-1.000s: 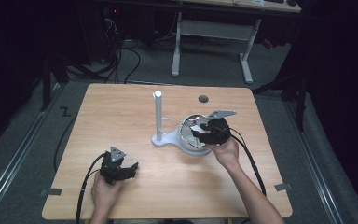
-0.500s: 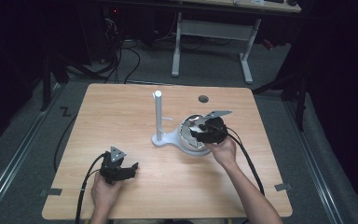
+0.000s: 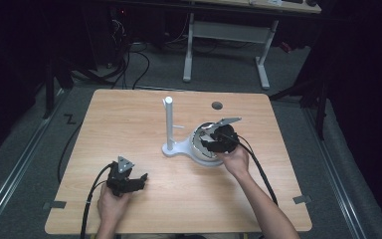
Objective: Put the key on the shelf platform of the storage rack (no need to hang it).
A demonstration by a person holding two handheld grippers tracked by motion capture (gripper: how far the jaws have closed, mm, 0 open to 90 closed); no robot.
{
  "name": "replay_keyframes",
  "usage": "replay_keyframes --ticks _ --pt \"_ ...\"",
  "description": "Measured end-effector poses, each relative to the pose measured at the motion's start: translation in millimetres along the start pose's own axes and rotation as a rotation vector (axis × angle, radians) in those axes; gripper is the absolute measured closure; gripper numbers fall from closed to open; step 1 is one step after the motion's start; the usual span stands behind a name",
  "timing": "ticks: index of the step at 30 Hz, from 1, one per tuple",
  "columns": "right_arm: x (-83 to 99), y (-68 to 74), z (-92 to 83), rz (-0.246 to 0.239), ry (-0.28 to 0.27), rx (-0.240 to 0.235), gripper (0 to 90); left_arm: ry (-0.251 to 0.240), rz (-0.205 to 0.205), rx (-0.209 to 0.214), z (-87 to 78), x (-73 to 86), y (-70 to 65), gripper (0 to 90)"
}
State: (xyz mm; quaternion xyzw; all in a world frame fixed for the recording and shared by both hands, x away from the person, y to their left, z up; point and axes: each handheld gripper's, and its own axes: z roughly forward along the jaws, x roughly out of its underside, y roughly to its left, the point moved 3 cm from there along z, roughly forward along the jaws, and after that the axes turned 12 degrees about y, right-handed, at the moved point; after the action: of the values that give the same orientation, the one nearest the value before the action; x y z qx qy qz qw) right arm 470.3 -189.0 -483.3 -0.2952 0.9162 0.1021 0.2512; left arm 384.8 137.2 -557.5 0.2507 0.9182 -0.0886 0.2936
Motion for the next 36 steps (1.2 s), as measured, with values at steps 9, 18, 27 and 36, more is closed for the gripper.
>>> replay_keyframes --ticks 9,18,27,36 --pt "1.7 -2.1 0.9 0.013 0.018 -0.025 44.0 0.0 0.0 0.001 0.0 0.0 0.0 23.2" --pt "2.0 -2.9 -11.2 0.01 -0.019 -0.021 43.3 0.0 0.0 0.0 0.0 0.0 0.0 23.3" --pt "3.9 -8.0 -31.9 0.023 -0.061 -0.023 45.4 0.0 0.0 0.0 0.0 0.0 0.0 23.4" --pt "8.4 -14.3 -45.3 0.045 -0.081 -0.021 45.3 0.0 0.0 0.0 0.0 0.0 0.0 23.4"
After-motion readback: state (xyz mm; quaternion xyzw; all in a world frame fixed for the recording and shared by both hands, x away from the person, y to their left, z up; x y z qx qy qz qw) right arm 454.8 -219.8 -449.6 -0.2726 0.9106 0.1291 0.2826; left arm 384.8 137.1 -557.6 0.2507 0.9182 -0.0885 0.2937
